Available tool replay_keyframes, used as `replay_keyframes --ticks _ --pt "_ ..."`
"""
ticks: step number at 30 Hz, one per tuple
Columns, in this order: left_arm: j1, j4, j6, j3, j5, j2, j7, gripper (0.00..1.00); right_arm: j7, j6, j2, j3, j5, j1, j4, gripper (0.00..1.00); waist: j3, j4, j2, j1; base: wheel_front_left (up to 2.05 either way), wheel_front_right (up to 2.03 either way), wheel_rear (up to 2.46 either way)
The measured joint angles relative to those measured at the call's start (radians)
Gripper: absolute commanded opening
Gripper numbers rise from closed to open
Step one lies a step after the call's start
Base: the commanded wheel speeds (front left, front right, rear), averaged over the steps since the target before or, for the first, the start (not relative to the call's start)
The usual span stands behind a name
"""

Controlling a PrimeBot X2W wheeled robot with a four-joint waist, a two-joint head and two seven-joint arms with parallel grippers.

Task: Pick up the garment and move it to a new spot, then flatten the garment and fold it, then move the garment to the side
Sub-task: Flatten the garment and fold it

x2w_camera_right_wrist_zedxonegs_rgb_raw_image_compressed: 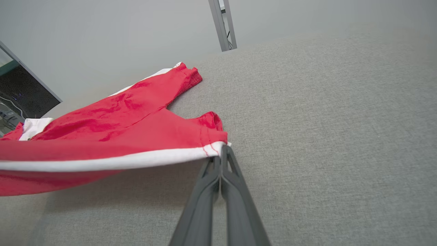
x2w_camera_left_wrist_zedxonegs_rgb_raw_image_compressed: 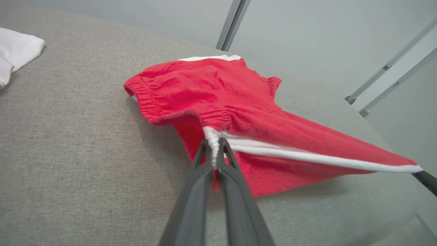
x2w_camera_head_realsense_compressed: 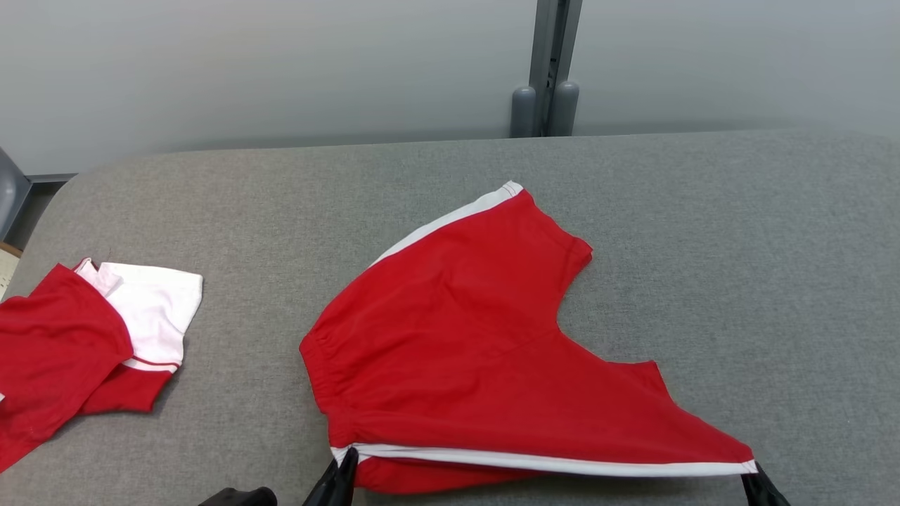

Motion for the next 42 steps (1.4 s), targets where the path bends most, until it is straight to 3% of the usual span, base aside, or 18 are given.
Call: replay_keyframes --ticks 6,14,30,42 --pt "-0.003 -0.032 0.012 0.008 -0.004 0.015 0.028 0.0 0.033 0.0 0.008 -0.024 -0.01 -0.023 -0.014 0.0 0.006 0.009 0.0 0.0 0.0 0.0 0.0" --pt "-0.113 -0.018 0.0 0.044 -0.036 0.007 0.038 0.0 0.006 0.0 -0.044 0.012 0.013 -0.312 0.129 0.0 0.087 0.028 0.0 0.0 0.0 0.0 0.0" --pt "-0.459 0.112 -0.1 0.064 -0.059 -0.039 -0.012 0.0 -0.041 0.0 -0.203 0.302 0.095 -1.038 0.503 0.0 0.307 0.126 0.0 0.0 0.0 0.0 0.0" --pt "-0.568 0.257 -0.152 0.062 -0.082 -0.085 -0.071 0.0 -0.102 0.0 -0.231 0.467 0.195 -1.291 0.786 0.0 0.408 0.207 0.0 0.0 0.0 0.0 0.0"
